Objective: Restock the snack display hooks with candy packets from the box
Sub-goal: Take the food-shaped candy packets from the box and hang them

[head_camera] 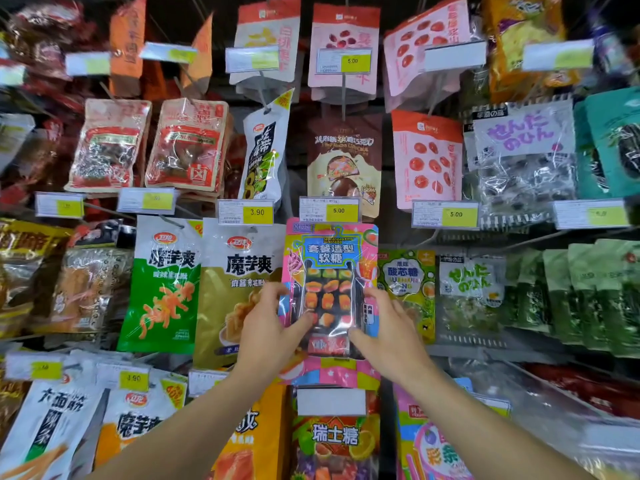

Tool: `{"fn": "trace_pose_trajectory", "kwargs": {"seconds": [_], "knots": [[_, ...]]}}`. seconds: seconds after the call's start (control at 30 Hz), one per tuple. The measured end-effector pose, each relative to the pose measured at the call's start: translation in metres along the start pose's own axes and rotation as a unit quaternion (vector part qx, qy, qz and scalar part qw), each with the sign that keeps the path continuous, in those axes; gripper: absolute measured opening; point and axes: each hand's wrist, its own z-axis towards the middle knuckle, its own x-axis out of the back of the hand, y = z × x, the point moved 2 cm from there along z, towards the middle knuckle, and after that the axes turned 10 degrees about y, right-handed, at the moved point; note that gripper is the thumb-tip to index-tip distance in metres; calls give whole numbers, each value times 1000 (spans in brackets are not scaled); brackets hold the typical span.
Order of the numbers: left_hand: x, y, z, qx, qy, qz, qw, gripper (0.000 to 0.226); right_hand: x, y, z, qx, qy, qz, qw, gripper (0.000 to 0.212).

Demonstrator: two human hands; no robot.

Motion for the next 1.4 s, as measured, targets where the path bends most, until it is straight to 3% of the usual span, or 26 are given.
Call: {"fn": "trace_pose_trajectory", "kwargs": {"seconds": [0.17, 0.43, 0.6, 0.7, 0.77, 0.93, 1.1, 1.4], "knots": [[2, 9, 20, 20, -52, 37, 998, 38, -1, -4, 16, -49, -20, -22, 998, 67], [16, -1, 10, 21, -149, 46, 988, 57, -1, -13, 2, -58, -43, -61, 996, 74], [34, -23, -12, 22, -216, 34, 976, 70, -1, -19, -34, -46, -55, -172, 982, 73], [53, -32, -26, 18, -260, 24, 965, 68, -6, -32, -64, -25, -95, -317, 943, 56], [64, -38, -32, 8, -263, 3, 965, 59, -13, -40, -81, -34, -118, -359, 925, 57], [98, -58, -47, -11, -300, 7, 954, 59, -30, -73, -117, -52, -91, -346, 932, 63], [132, -107, -80, 6, -328, 15, 945, 54, -62, -103, -179, -48, -127, -339, 931, 60], [182, -236, -213, 141, -443, 49, 884, 67, -147, -118, -345, -134, -315, -311, 887, 63]]}}
